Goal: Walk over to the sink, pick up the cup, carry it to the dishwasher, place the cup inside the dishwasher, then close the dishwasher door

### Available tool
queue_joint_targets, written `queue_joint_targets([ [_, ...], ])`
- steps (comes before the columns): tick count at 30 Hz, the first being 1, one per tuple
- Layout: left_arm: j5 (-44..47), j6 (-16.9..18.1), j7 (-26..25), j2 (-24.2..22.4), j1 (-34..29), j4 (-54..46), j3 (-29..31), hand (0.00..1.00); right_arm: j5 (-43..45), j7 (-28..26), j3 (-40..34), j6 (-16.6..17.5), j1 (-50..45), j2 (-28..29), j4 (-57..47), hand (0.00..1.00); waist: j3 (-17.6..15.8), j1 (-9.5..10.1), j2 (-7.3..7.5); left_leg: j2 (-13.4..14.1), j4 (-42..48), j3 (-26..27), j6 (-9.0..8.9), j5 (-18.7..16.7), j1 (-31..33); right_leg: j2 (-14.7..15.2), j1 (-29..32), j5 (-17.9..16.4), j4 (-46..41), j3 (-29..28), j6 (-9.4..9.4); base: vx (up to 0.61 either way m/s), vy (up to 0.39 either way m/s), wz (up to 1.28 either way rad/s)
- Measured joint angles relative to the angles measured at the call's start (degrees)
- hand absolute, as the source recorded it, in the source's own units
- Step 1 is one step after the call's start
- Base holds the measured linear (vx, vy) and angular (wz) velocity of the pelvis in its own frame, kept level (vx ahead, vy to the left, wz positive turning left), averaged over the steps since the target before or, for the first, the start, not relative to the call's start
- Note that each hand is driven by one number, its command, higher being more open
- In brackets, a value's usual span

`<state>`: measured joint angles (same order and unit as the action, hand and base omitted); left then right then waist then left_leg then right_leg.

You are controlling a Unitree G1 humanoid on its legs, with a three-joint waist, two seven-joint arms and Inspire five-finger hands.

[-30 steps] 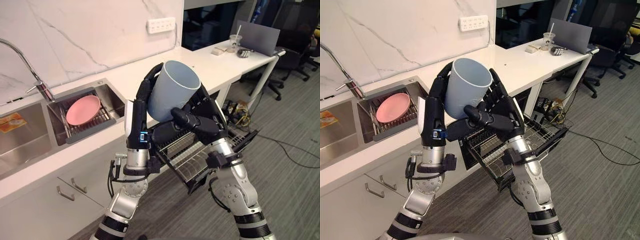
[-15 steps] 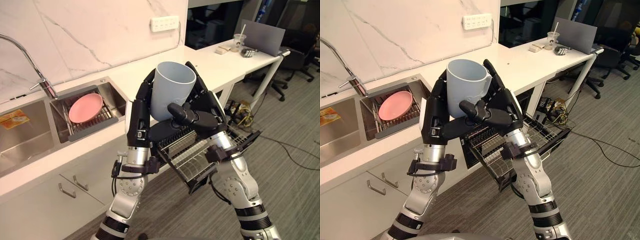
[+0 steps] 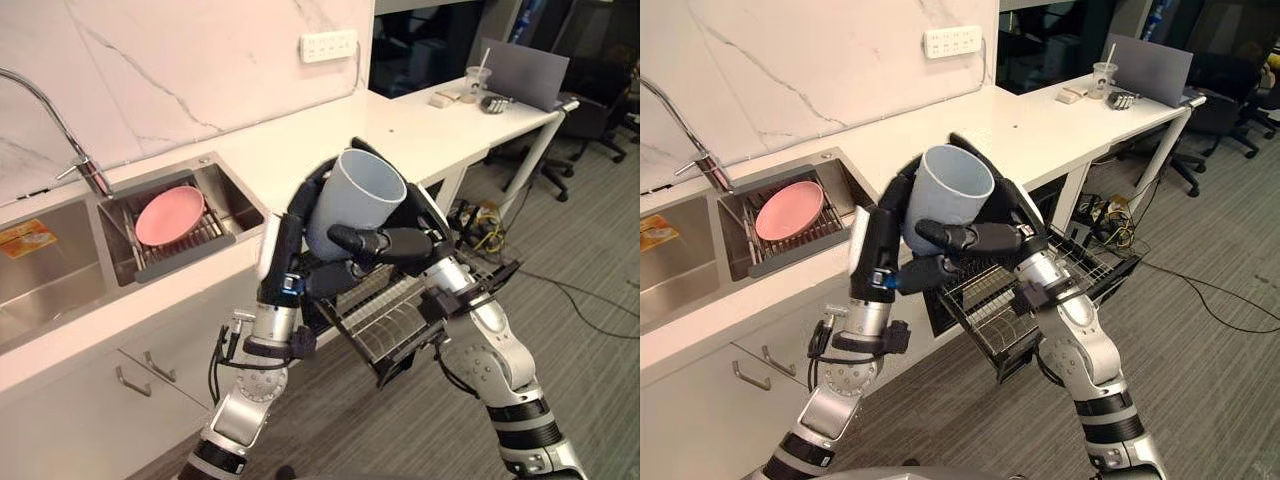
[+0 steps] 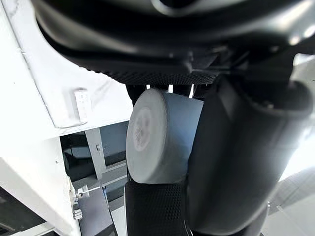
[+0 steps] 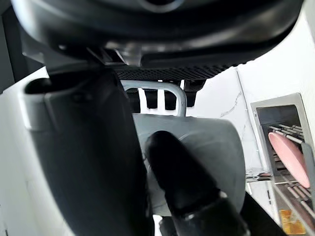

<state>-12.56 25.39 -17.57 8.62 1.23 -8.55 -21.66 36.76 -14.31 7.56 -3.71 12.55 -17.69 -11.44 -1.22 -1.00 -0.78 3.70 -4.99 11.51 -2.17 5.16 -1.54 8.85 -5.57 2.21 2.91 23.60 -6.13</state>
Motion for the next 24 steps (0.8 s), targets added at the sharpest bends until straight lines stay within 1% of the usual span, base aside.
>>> queue_joint_targets([
  [9,-0.37,-0.01,-1.02,0.16,-0.24,0.03,-0.03,0.0,-2.04,0.94,0.28,0.55,2.04,-0.06,1.76,0.0,0.14,-0.01,-0.03,-0.02,0.0,-0.01,0.01,0.01,0.01,0.01,0.02,0.0,0.01,0.0,0.0,0.0,0.0,0.0],
  [10,-0.38,-0.01,-1.07,0.16,-0.24,0.03,-0.03,1.0,-2.11,0.96,0.31,0.61,2.04,-0.04,1.76,0.0,0.15,0.02,-0.04,-0.03,0.0,-0.02,0.01,0.01,0.02,0.02,0.02,0.0,0.01,0.01,0.0,0.0,0.0,0.0],
  [18,-0.41,-0.01,-1.08,0.56,-0.61,0.05,-0.15,1.0,-0.6,1.79,0.76,0.63,2.09,0.41,1.96,0.0,0.17,0.01,-0.07,-0.07,0.0,-0.08,0.02,0.05,0.02,0.04,0.01,0.0,0.02,0.04,0.0,0.0,0.0,0.0],
  [24,-0.44,-0.02,-2.64,0.03,-1.42,0.03,-0.19,1.0,2.76,2.5,1.72,1.08,1.58,2.87,3.41,0.0,0.24,-0.14,-0.18,-0.07,-0.02,-0.35,0.01,0.17,0.01,0.02,-0.13,-0.01,0.01,0.3,0.0,0.0,0.0,0.01],
])
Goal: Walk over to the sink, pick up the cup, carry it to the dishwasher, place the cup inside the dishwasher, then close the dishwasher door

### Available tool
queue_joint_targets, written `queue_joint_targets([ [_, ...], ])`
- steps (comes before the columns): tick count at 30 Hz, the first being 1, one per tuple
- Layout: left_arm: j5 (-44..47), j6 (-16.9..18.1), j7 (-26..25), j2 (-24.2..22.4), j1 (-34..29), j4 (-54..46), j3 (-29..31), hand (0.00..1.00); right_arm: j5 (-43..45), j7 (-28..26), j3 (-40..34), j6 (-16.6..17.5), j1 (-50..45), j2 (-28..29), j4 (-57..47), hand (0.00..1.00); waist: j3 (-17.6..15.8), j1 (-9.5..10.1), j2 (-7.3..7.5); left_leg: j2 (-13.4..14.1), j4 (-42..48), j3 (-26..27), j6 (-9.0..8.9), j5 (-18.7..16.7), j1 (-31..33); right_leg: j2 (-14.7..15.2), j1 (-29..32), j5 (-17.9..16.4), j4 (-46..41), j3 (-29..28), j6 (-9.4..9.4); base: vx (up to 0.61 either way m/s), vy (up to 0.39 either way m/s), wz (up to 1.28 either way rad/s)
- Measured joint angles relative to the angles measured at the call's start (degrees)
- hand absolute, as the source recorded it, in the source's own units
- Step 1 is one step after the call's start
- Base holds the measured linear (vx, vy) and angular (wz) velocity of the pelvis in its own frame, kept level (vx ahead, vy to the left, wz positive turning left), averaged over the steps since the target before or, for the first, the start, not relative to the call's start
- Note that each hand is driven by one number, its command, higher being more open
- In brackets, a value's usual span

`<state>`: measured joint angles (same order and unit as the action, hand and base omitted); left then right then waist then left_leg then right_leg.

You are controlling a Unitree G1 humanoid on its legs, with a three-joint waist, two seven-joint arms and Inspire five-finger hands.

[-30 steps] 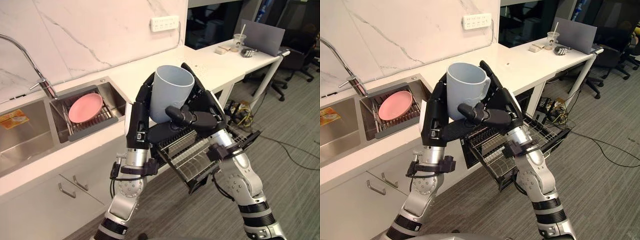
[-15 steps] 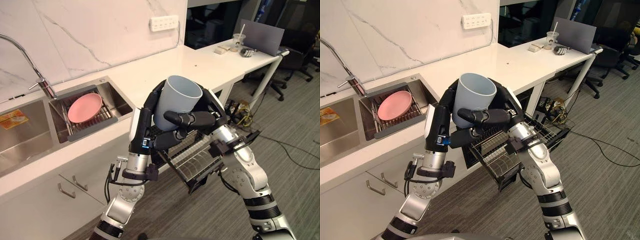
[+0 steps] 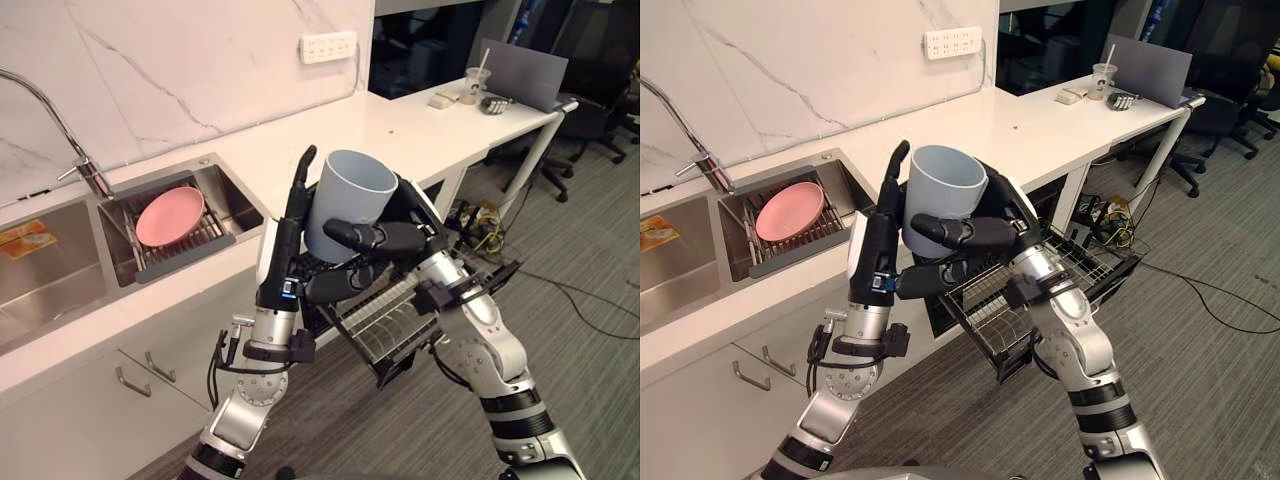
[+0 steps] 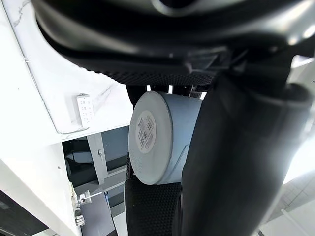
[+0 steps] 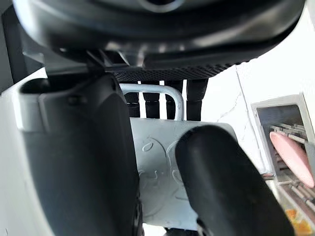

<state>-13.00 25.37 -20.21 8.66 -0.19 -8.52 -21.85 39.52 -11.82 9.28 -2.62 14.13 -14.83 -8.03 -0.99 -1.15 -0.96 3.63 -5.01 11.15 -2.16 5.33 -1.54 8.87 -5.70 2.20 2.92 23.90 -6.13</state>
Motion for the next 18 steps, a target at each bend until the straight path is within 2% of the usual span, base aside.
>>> queue_joint_targets([
  [7,-0.06,0.0,-2.28,-1.72,-1.29,0.01,-1.11,1.0,9.09,1.01,0.93,0.34,-3.72,6.21,0.87,0.0,0.0,0.03,-0.01,-0.2,-0.28,-0.77,0.22,0.27,0.1,0.13,-0.29,-0.02,0.0,0.85,-0.01,0.0,0.0,0.06],
  [18,-1.94,0.0,-3.56,-3.35,-1.48,1.19,-0.15,1.0,16.16,2.53,2.38,0.7,-4.76,10.44,3.2,0.0,-0.01,0.31,0.01,-0.4,-0.32,-2.6,0.28,0.87,0.97,0.17,-0.34,-0.05,0.0,2.85,-0.03,-0.01,0.0,0.09],
])
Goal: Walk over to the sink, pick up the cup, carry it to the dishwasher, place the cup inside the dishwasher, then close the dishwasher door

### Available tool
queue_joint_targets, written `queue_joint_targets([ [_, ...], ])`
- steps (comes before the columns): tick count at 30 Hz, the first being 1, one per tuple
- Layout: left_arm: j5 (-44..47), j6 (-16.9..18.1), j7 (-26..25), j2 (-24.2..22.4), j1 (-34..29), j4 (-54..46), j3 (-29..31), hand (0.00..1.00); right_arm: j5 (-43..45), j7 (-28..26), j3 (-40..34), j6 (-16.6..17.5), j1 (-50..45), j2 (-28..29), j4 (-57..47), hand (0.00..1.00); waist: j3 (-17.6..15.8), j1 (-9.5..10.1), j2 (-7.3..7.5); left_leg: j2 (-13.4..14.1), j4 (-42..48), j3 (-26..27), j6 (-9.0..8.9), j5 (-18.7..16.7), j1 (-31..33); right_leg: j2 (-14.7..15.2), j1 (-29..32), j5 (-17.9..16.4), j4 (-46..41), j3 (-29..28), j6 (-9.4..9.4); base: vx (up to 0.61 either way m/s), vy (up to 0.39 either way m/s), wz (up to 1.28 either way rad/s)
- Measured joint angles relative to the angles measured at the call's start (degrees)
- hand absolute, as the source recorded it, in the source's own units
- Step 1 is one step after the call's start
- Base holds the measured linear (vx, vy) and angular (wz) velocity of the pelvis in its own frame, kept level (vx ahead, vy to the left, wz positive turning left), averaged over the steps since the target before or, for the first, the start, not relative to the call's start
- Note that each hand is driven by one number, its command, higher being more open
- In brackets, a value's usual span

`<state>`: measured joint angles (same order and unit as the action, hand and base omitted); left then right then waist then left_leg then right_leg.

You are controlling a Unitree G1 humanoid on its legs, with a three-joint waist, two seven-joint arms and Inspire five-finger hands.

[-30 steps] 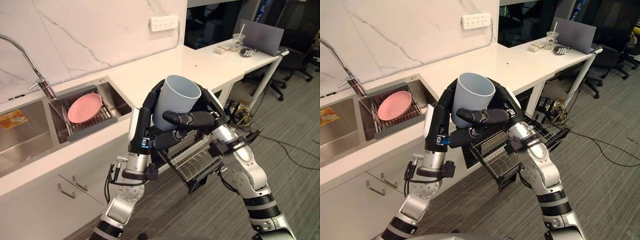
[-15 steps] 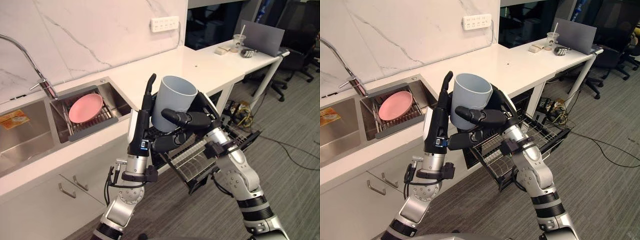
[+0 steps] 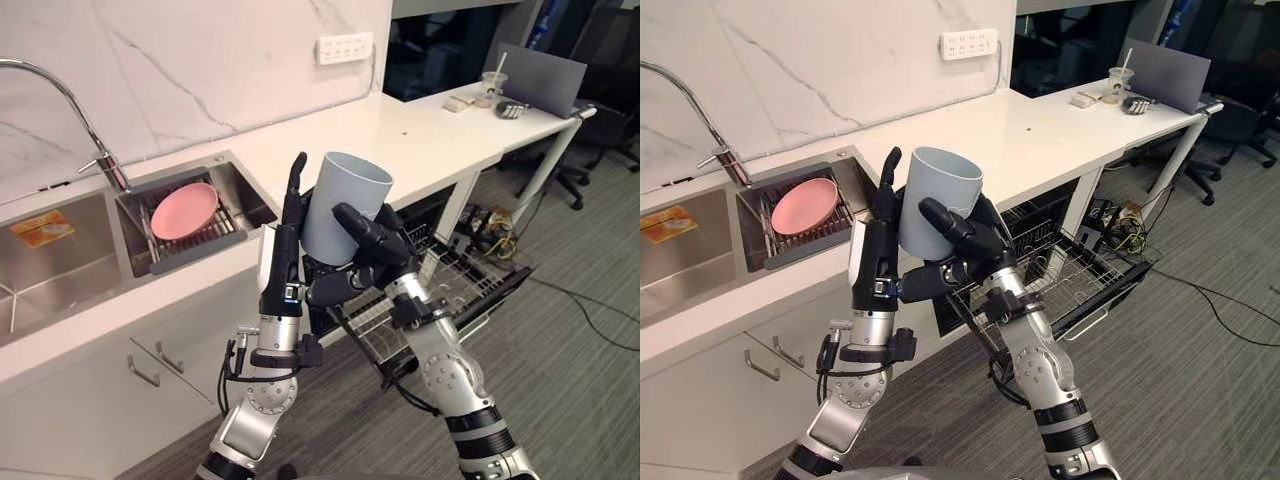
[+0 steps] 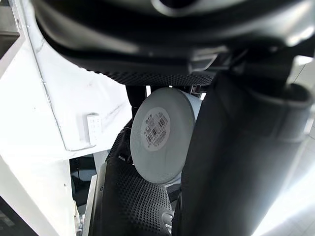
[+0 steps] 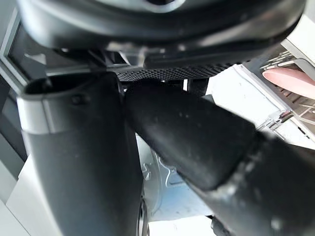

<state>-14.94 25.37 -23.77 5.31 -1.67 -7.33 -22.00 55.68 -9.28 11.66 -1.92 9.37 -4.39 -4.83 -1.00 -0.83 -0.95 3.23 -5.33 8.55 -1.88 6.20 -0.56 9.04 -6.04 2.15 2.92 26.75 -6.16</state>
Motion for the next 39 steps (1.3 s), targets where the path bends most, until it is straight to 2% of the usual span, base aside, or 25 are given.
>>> queue_joint_targets([
  [14,-0.86,-1.78,0.09,-1.08,0.0,0.53,0.24,1.0,1.63,1.86,0.48,1.57,-0.95,1.96,1.4,0.0,-0.57,0.07,0.41,-0.08,0.01,-0.37,0.07,0.11,0.48,0.06,0.02,0.0,0.0,0.52,-0.01,0.0,0.0,0.0],
  [19,-0.86,-1.78,0.09,-1.4,0.2,0.53,0.27,1.0,1.82,3.63,0.9,3.73,-0.96,3.09,1.41,0.0,-0.91,0.08,0.61,-0.14,0.01,-0.55,0.08,0.12,0.63,0.12,0.02,-0.01,0.0,0.6,-0.02,0.0,0.001,0.01],
  [21,-0.82,-1.57,-0.03,-2.15,0.1,0.53,0.33,1.0,4.82,7.5,0.87,6.35,-0.96,4.51,1.59,0.0,-0.99,0.08,0.64,-0.16,0.01,-0.7,0.09,0.13,0.73,0.14,0.03,-0.03,0.0,0.74,-0.04,0.0,0.003,0.05],
  [22,-0.77,-0.99,-1.59,-2.85,-0.48,0.48,1.28,1.0,7.3,11.58,-1.66,10.25,-0.91,6.61,1.7,0.0,-1.01,0.29,0.65,-0.21,0.02,-0.86,0.15,0.17,0.85,0.18,0.01,-0.04,0.0,0.96,-0.07,0.0,0.003,0.08],
  [25,-0.05,-0.24,-5.95,-3.87,-1.98,0.17,6.48,1.0,10.72,17.31,-12.08,18.16,-0.84,7.21,2.48,0.0,-1.04,1.59,0.71,-0.42,0.02,-1.14,0.2,0.21,1.01,0.49,-0.06,-0.08,0.0,1.42,-0.13,0.0,0.013,0.08],
  [26,0.43,-0.18,-6.81,-3.71,-2.41,0.06,7.71,1.0,11.04,18.22,-14.21,19.86,-0.86,7.14,2.63,0.0,-1.05,1.57,0.71,-0.46,0.03,-1.19,0.2,0.21,1.03,0.57,-0.08,-0.09,0.0,1.49,-0.15,0.0,0.0,0.0],
  [28,2.15,-0.2,-9.94,-2.84,-4.19,-0.02,11.59,1.0,12.72,20.8,-19.65,25.45,-0.92,6.37,2.75,0.0,-1.07,1.15,0.73,-0.47,0.16,-1.15,0.2,0.2,1.02,0.59,-0.06,-0.09,0.1,1.49,-0.17,0.01,0.006,-0.02],
  [30,2.66,-0.2,-10.43,-2.73,-4.98,-0.02,11.42,1.0,12.77,21.47,-20.93,27.58,-0.92,5.47,2.66,0.0,-1.1,0.76,0.77,-0.4,0.27,-1.1,0.18,0.19,1.01,0.57,-0.07,-0.08,0.17,1.5,-0.16,0.0,-0.001,-0.02],
  [35,2.53,-0.18,-9.69,-3.41,-5.66,-1.06,8.83,1.0,12.01,21.95,-19.66,26.85,-0.9,5.22,-0.33,0.0,-1.09,0.66,0.77,-0.14,0.26,-1.07,0.13,0.15,0.95,0.32,-0.18,-0.03,0.4,1.49,-0.11,0.0,0.0,0.0],
  [39,2.26,0.57,-10.3,-3.25,-6.11,-2.26,10.67,1.0,5.17,21.97,-19.96,22.91,-0.9,5.02,-1.07,0.0,-1.1,1.26,0.79,-0.18,0.27,-1.15,0.12,0.15,0.96,0.33,-0.32,0.0,0.48,1.53,-0.15,0.0,0.0,0.0],
])
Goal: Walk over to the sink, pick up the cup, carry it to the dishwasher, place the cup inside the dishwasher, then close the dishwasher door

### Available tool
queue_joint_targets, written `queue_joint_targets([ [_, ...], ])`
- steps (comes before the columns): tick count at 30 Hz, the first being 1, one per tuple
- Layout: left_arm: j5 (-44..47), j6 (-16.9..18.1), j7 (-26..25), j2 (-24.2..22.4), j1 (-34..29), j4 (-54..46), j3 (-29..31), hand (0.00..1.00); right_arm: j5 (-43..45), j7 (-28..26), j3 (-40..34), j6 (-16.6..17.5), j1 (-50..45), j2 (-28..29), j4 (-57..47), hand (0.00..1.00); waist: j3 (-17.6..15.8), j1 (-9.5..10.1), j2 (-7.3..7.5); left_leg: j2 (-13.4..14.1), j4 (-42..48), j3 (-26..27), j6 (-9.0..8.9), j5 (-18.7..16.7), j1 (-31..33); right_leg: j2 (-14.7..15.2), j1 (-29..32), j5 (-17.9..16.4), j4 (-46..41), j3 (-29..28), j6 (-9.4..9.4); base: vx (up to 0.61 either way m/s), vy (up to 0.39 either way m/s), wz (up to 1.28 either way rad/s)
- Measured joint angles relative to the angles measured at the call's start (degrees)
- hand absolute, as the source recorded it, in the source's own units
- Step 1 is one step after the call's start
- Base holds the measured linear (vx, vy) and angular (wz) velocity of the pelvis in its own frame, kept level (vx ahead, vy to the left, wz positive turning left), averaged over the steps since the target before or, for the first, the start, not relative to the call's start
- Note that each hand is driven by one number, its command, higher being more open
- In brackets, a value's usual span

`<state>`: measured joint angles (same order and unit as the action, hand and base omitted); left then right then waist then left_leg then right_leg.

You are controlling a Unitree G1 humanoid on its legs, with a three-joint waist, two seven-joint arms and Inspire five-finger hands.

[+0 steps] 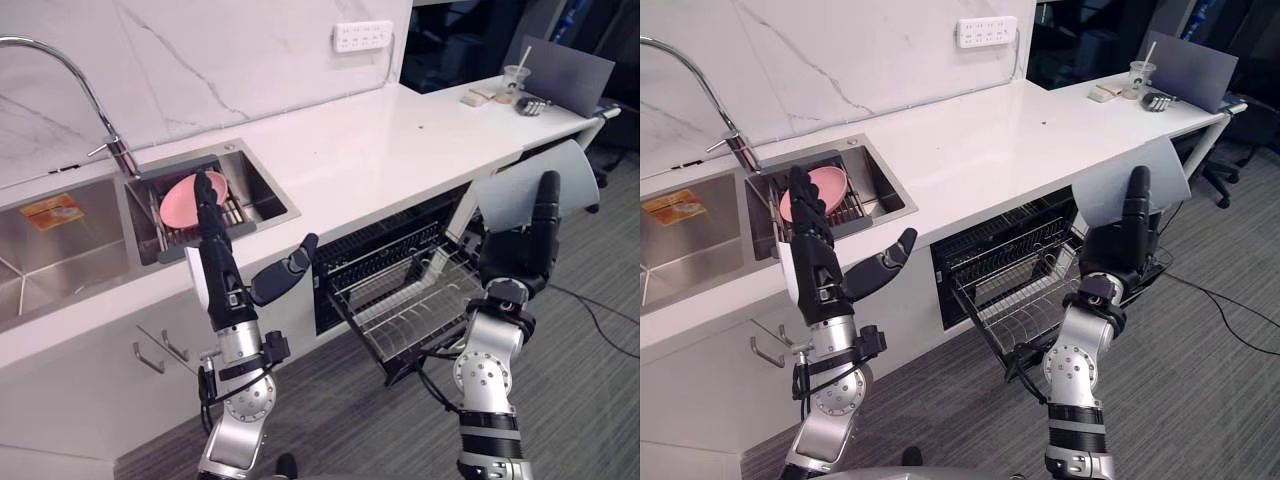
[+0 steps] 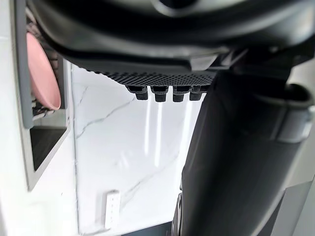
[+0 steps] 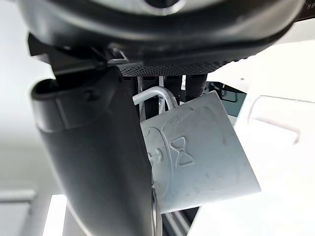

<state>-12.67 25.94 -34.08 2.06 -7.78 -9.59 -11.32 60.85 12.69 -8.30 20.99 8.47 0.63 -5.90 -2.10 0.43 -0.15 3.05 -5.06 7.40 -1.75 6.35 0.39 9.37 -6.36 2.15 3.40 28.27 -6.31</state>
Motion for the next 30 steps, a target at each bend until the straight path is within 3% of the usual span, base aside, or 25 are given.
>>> queue_joint_targets([
  [6,-5.69,-0.05,-6.92,-0.2,-2.45,-0.05,10.1,1.0,-16.36,-0.18,-2.4,-7.18,-0.14,-2.64,0.0,0.0,-0.08,0.25,0.13,-0.17,-0.01,-0.88,0.0,0.0,0.03,-0.04,-0.74,0.04,0.55,0.86,-0.08,0.0,0.0,0.07],
  [12,-11.84,-0.36,-15.92,-0.64,-6.11,-2.74,26.26,1.0,-21.9,-0.47,-11.86,-9.52,-3.41,-4.61,0.15,0.0,-0.12,0.95,0.2,-0.86,-0.26,-2.84,0.01,0.0,0.4,0.24,-1.79,-0.31,0.87,3.16,-0.54,0.01,0.005,0.19],
  [17,-17.37,-5.82,-27.4,-1.02,-7.56,-0.26,42.53,1.0,-25.33,-1.29,-18.56,-10.74,-5.31,-4.87,2.15,0.0,-0.09,1.26,0.16,-1.19,-0.26,-3.55,0.02,0.0,0.69,0.42,-1.96,-0.44,0.97,3.97,-0.71,0.02,0.012,0.08],
  [19,-13.16,-9.87,-31.71,-1.13,-6.93,7.13,50.41,1.0,-27.49,-1.47,-20.63,-10.81,-7.06,-4.86,2.8,0.0,-0.01,1.55,0.19,-1.4,-0.27,-4.21,0.02,-0.01,0.6,0.42,-2.61,-0.47,1.35,4.87,-0.75,0.01,0.004,0.15],
  [21,-8.76,-12.61,-33.51,-2.59,-7.34,14.22,54.39,1.0,-29.27,-1.46,-20.78,-11.77,-8.3,-4.74,2.8,0.0,0.11,1.69,0.25,-1.5,-0.28,-4.53,0.03,0.0,0.58,0.48,-2.82,-0.5,1.37,5.25,-0.8,0.02,0.013,0.12],
  [25,-0.61,-17.9,-34.82,-6.97,-10.23,26.15,54.27,1.0,-37.66,-1.45,-20.58,-16.3,-10.48,-3.12,2.97,0.0,1.06,2.94,1.43,-1.71,-0.28,-5.55,-0.16,-0.13,0.46,0.5,-3.59,-0.8,1.4,6.58,-0.96,0.0,0.016,0.16],
  [30,12.39,-17.96,-30.66,-7.54,-12.29,38.75,54.58,1.0,-47.5,-3.3,-18.61,-21.59,-10.95,-1.81,3.16,0.0,1.76,3.49,2.38,-1.86,-0.28,-5.87,-0.19,-0.17,0.48,0.61,-3.65,-1.0,1.4,6.91,-0.94,-0.01,0.006,0.04],
])
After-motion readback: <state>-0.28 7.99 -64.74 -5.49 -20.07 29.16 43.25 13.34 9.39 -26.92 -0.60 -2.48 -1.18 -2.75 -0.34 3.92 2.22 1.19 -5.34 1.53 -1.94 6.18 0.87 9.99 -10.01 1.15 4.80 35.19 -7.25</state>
